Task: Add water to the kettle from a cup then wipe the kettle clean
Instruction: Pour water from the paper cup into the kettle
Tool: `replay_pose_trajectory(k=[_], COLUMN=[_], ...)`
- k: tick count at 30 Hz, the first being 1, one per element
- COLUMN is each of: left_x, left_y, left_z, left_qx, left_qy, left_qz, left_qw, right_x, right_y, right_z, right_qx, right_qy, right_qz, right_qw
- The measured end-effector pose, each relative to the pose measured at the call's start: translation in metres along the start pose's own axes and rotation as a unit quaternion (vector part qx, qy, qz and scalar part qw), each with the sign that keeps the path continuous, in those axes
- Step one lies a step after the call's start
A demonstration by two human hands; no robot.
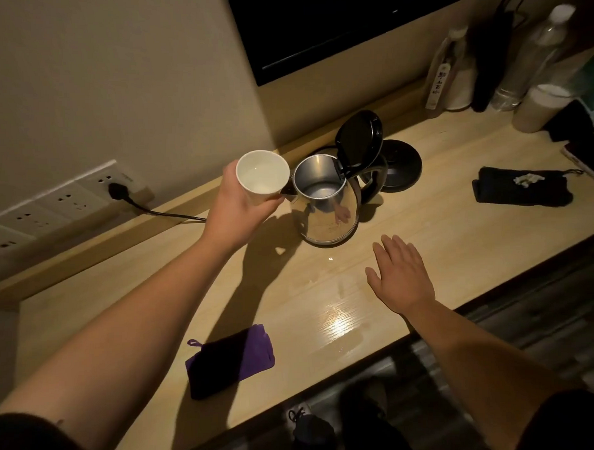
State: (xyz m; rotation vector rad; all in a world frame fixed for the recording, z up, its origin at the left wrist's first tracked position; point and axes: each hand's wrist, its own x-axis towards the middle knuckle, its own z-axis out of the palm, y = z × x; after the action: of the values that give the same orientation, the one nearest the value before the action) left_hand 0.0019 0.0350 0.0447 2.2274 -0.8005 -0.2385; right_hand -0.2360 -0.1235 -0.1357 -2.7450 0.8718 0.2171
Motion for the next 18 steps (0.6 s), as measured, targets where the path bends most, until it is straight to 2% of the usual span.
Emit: replay_pose_trajectory(k=[9,18], left_x=[0.021,0.032], left_y=[-0.008,-0.003], left_z=[-0.002,0.001], left_qx=[0.062,0.064], left_qy=[-0.036,-0.059], left_qz=[0.027,0.075], left_qw=[0.997,0.993], right_x=[0.001,0.0], right_y=[0.0,0.0], right_z=[0.001,0.0], right_qx=[-0.005,0.0], right_qy=[0.0,0.003], right_qz=[0.004,0.005], right_qw=[1.0,1.0])
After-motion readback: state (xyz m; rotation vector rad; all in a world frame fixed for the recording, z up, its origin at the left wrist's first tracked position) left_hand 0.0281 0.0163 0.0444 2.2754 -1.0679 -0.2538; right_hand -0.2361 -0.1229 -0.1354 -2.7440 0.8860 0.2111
